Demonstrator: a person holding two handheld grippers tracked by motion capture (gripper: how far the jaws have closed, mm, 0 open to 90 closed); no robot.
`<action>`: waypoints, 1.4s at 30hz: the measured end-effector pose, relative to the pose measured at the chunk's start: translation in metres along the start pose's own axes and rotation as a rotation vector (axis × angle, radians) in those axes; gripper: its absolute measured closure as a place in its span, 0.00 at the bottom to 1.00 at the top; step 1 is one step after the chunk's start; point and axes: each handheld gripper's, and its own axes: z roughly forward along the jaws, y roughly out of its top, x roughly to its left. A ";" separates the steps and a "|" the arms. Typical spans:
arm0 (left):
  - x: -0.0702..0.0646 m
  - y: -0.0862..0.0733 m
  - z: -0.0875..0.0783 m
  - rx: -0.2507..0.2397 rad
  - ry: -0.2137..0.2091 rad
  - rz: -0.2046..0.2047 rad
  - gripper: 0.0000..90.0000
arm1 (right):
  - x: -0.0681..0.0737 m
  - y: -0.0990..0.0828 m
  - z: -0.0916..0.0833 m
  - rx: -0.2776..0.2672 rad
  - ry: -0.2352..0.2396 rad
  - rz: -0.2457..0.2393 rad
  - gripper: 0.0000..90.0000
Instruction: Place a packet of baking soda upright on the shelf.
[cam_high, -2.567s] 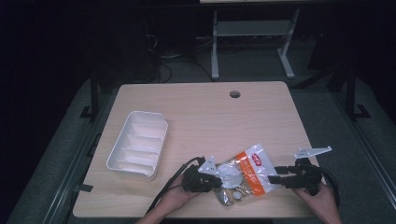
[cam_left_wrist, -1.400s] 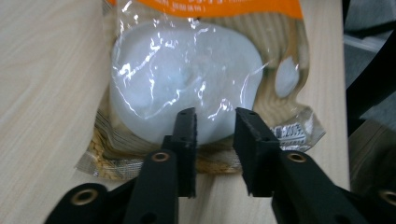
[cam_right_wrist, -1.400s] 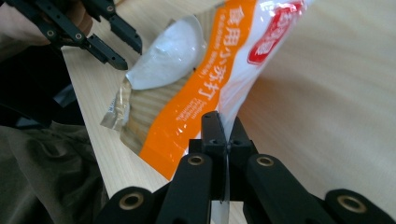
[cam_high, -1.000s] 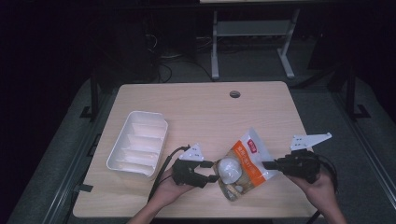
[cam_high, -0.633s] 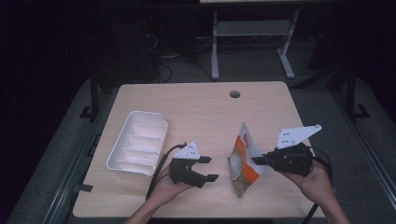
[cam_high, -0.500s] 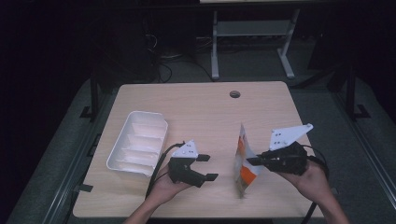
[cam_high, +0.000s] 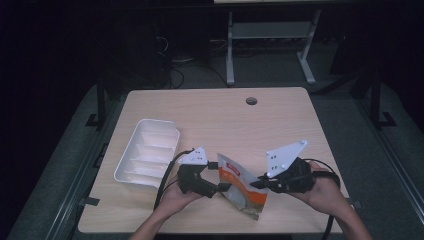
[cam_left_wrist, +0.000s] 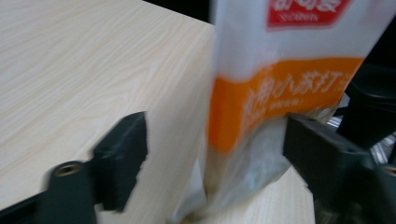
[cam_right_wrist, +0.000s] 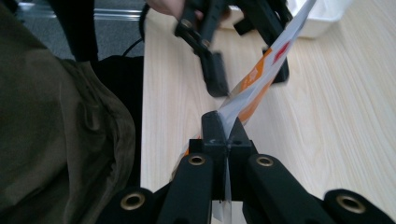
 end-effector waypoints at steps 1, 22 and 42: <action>-0.002 -0.001 0.000 -0.003 -0.012 0.021 0.51 | 0.000 0.002 0.001 0.001 -0.001 -0.002 1.00; -0.001 -0.008 -0.006 0.027 0.027 0.005 0.98 | -0.019 -0.090 0.017 -0.318 -0.007 0.366 0.61; -0.002 -0.010 -0.009 0.014 0.029 0.001 0.95 | -0.009 -0.087 0.063 -0.285 0.013 0.423 0.99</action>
